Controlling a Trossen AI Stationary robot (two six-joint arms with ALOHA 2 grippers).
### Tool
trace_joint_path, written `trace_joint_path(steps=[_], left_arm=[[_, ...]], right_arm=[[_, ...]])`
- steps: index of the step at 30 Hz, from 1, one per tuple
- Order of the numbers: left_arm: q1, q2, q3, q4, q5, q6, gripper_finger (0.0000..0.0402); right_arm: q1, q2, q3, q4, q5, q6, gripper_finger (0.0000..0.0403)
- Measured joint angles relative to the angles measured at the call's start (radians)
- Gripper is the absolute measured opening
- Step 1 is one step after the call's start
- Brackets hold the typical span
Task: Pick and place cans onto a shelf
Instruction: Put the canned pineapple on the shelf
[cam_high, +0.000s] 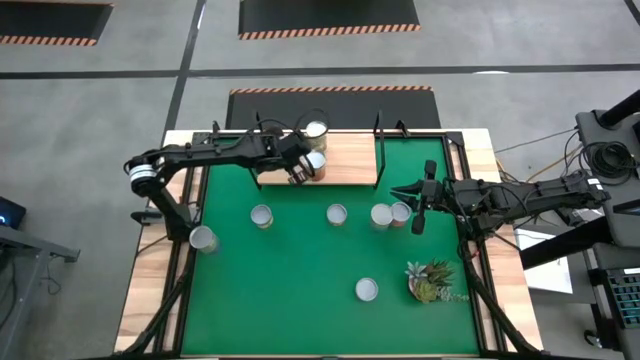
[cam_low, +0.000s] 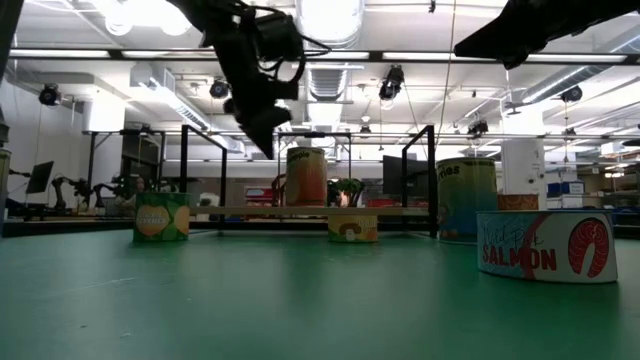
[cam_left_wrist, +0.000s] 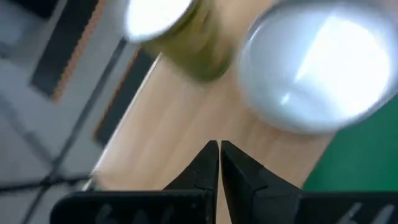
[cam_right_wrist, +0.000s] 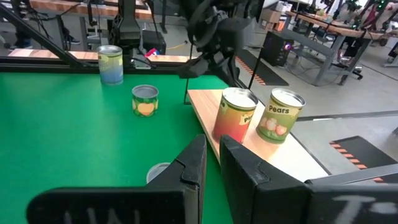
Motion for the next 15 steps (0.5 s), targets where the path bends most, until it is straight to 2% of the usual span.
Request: trace_joint_path(steps=[4, 8, 15], left_arm=[[-0.007, 0.002, 0.0, 0.063, 0.078, -0.002, 0.0], [-0.018, 0.001, 0.002, 0.049, 0.155, -0.054, 0.0], [-0.033, -0.003, 0.003, -0.028, 0.166, -0.152, 0.0]], right_arm=[[0.0, 0.0, 0.0, -0.002, 0.0, 0.001, 0.0036], [0.0, 0.0, 0.0, -0.003, 0.0, -0.002, 0.0036], [0.0, 0.0, 0.0, -0.005, 0.0, -0.002, 0.0036]])
